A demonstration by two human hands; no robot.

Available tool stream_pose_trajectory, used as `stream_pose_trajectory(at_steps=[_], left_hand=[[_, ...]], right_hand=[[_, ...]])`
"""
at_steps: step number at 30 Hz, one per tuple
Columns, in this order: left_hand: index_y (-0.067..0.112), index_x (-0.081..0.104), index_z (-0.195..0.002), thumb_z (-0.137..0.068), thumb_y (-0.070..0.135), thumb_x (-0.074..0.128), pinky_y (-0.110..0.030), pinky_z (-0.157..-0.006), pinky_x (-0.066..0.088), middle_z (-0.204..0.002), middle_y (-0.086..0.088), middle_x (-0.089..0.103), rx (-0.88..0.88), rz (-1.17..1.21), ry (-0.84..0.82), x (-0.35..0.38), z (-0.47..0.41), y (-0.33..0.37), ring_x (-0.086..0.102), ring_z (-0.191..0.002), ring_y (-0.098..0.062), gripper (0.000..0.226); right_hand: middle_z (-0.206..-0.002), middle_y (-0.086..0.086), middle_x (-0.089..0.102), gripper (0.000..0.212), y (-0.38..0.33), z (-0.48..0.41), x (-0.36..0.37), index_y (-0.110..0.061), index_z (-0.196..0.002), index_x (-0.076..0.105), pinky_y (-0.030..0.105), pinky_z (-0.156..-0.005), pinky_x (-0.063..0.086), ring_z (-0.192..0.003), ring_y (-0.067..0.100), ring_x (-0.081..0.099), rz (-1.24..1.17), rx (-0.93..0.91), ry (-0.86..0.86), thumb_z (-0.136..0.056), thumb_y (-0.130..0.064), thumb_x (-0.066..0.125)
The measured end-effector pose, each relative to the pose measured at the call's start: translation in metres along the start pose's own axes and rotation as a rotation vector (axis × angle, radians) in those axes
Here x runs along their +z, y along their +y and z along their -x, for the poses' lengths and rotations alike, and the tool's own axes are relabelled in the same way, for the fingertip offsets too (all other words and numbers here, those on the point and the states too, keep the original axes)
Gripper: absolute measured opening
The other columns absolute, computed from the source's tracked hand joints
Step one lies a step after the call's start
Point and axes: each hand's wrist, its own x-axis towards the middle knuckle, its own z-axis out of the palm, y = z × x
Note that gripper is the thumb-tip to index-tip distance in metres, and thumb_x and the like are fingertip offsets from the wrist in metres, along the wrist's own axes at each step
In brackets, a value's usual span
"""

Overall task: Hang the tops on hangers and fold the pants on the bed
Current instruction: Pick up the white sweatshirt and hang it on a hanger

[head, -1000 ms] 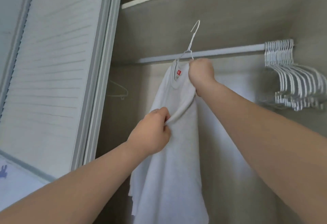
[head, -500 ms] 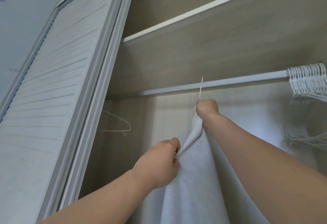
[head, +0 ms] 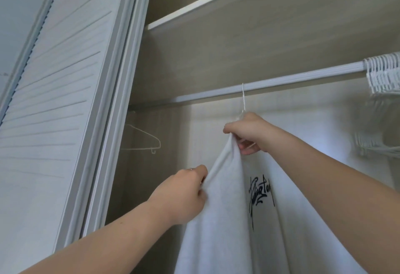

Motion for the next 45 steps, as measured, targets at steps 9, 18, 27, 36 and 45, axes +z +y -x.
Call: stream_pose_trajectory(at_steps=[9, 18, 27, 36, 45], left_hand=[[0.02, 0.047, -0.098, -0.089, 0.024, 0.052, -0.039, -0.068, 0.051, -0.086, 0.0, 0.057, 0.016, 0.002, -0.054, 0.005, 0.012, -0.004, 0.058, -0.081, -0.026, 0.011], [0.02, 0.042, -0.094, -0.09, 0.023, 0.05, -0.036, -0.062, 0.042, -0.088, -0.002, 0.056, -0.018, -0.107, -0.076, -0.006, 0.01, -0.015, 0.057, -0.079, -0.029, 0.01], [0.03, 0.03, -0.076, -0.094, 0.018, 0.048, -0.027, -0.053, 0.032, -0.082, 0.006, 0.049, -0.173, -0.288, -0.22, -0.014, -0.01, -0.053, 0.05, -0.069, -0.014, 0.028], [0.015, 0.053, -0.123, -0.094, 0.013, 0.057, -0.037, -0.064, 0.039, -0.083, 0.001, 0.049, -0.302, -1.038, -0.404, -0.013, -0.038, -0.099, 0.05, -0.07, -0.022, 0.03], [0.015, 0.056, -0.129, -0.098, 0.012, 0.049, -0.035, -0.079, 0.041, -0.119, -0.004, 0.06, -0.551, -1.201, -0.556, -0.002, -0.074, -0.137, 0.055, -0.092, -0.021, 0.033]], right_hand=[[-0.072, 0.017, 0.056, 0.022, -0.006, 0.037, 0.025, -0.003, -0.069, 0.051, 0.037, -0.045, 0.057, -0.052, 0.034, 0.064, 0.491, -0.239, 0.128, -0.09, -0.011, 0.054], [-0.093, 0.031, 0.066, 0.025, 0.013, 0.002, 0.048, 0.011, -0.094, 0.061, 0.054, -0.073, 0.06, -0.085, 0.043, 0.068, 0.083, -0.381, 0.045, -0.093, -0.012, 0.052], [-0.067, 0.01, 0.054, 0.027, 0.021, -0.064, 0.12, 0.007, -0.086, 0.061, 0.035, -0.064, 0.043, -0.065, 0.027, 0.053, -0.073, -0.468, -0.079, -0.097, -0.017, 0.055], [-0.073, 0.005, 0.056, 0.029, 0.017, -0.125, 0.241, -0.018, -0.072, 0.048, 0.032, -0.064, 0.041, -0.073, 0.027, 0.057, -0.201, -0.492, -0.212, -0.1, -0.023, 0.056], [-0.112, 0.02, 0.068, 0.029, -0.009, -0.161, 0.33, -0.002, -0.121, 0.062, 0.039, -0.067, 0.06, -0.085, 0.034, 0.069, -0.379, -0.426, -0.409, -0.101, -0.022, 0.054]])
